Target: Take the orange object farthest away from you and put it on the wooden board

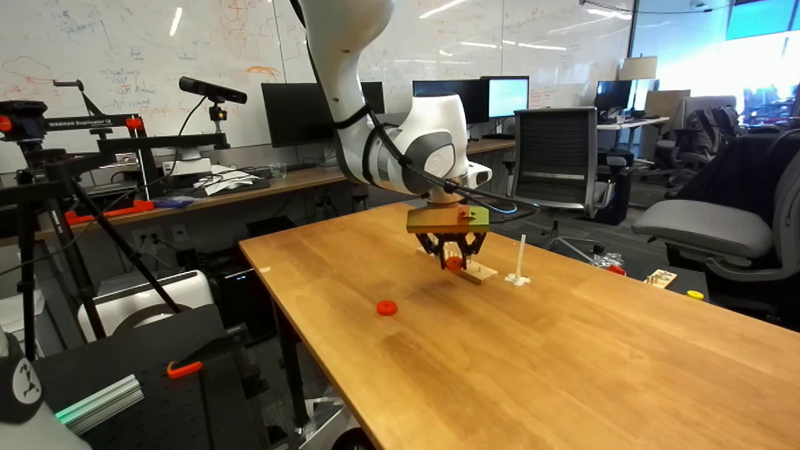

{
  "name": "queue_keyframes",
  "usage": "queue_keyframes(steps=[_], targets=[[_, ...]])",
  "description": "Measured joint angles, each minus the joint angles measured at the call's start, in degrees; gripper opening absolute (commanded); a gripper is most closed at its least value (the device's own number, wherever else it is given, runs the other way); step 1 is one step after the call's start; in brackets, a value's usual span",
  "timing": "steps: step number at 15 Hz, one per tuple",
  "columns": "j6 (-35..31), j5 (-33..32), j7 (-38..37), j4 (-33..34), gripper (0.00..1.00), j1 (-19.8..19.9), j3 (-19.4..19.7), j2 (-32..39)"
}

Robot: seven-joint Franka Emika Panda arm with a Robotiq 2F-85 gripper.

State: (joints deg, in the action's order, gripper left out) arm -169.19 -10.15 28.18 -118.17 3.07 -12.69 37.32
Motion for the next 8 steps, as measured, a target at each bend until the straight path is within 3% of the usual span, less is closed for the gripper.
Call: queue_keyframes(steps=[8], targets=[[1.0, 0.0, -7.0, 3.8, 0.18, -4.1, 1.2, 0.1]])
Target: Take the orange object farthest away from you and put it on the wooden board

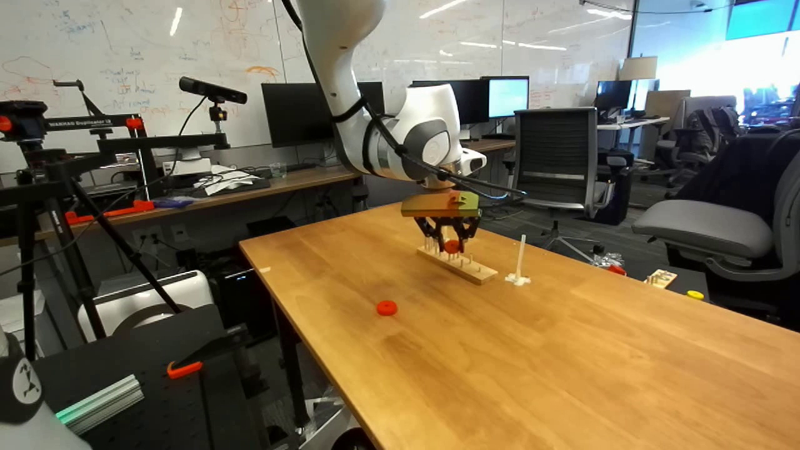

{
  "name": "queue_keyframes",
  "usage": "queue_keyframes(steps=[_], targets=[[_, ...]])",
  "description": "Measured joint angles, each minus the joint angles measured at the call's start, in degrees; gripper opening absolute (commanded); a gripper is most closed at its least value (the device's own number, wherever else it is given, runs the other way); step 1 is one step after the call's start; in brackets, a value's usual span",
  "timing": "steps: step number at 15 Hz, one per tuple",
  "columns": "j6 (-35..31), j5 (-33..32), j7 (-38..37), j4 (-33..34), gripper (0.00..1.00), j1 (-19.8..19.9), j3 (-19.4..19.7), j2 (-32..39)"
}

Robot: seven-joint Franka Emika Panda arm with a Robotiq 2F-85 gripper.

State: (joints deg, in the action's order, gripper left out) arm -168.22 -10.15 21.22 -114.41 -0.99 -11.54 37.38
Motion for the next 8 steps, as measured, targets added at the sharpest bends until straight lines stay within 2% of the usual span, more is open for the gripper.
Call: queue_keyframes(steps=[8], targets=[[5.2, 0.0, -2.4, 4.4, 0.18, -0.7, 1.1, 2.2]])
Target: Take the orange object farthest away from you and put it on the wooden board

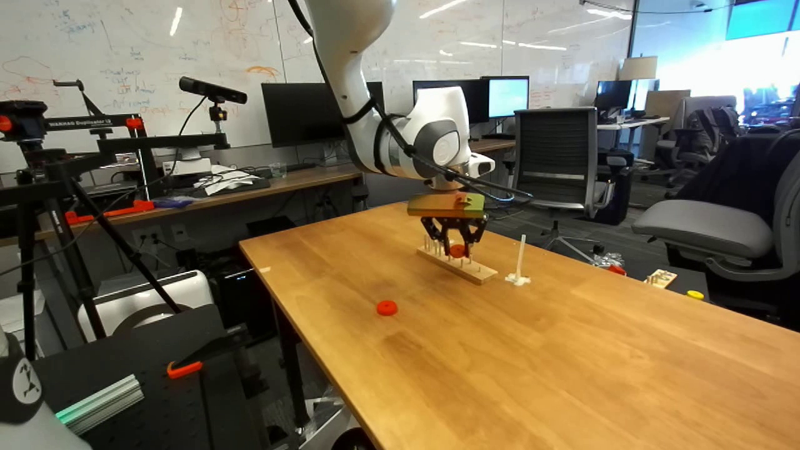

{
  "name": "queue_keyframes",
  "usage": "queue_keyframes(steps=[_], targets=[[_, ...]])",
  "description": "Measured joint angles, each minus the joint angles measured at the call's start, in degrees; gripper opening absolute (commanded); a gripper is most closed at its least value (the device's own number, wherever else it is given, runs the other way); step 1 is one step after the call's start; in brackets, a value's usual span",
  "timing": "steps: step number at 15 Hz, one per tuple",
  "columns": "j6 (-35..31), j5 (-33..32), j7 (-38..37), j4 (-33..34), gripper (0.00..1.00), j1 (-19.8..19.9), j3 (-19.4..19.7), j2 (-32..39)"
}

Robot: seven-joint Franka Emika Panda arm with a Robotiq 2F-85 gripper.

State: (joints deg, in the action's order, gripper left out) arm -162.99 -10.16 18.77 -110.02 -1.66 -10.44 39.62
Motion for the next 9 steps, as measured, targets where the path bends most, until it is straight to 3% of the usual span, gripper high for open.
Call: queue_keyframes(steps=[9], targets=[[3.0, 0.0, -0.2, 3.7, 0.18, 0.0, 0.1, 2.7]])
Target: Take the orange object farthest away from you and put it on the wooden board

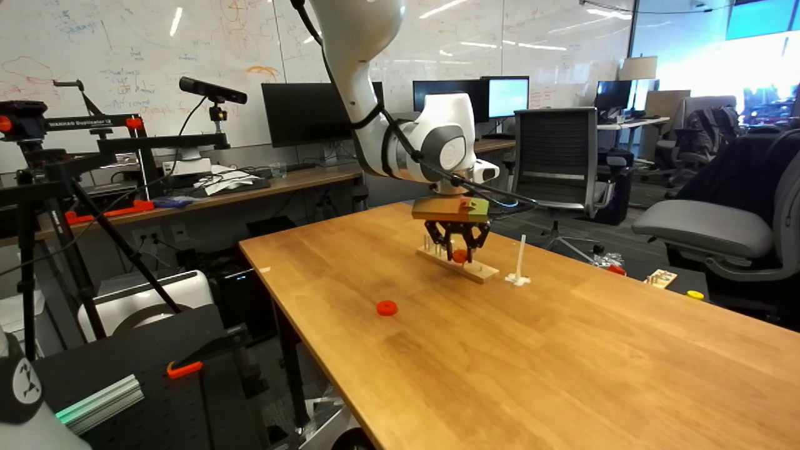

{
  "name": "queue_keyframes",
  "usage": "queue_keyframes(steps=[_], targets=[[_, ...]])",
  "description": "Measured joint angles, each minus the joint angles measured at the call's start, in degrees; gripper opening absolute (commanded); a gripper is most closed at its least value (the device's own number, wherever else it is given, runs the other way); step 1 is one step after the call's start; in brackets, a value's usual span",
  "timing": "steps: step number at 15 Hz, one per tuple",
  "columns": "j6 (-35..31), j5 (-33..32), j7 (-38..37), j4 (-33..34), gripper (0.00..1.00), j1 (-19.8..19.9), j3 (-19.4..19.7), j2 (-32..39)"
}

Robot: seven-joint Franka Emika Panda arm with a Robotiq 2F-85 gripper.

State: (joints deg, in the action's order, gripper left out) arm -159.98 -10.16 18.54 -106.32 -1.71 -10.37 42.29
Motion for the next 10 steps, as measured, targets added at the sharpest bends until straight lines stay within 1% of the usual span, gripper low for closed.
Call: queue_keyframes(steps=[10], targets=[[2.4, 0.0, -0.1, 2.6, 0.18, 0.2, 0.4, 1.1]])
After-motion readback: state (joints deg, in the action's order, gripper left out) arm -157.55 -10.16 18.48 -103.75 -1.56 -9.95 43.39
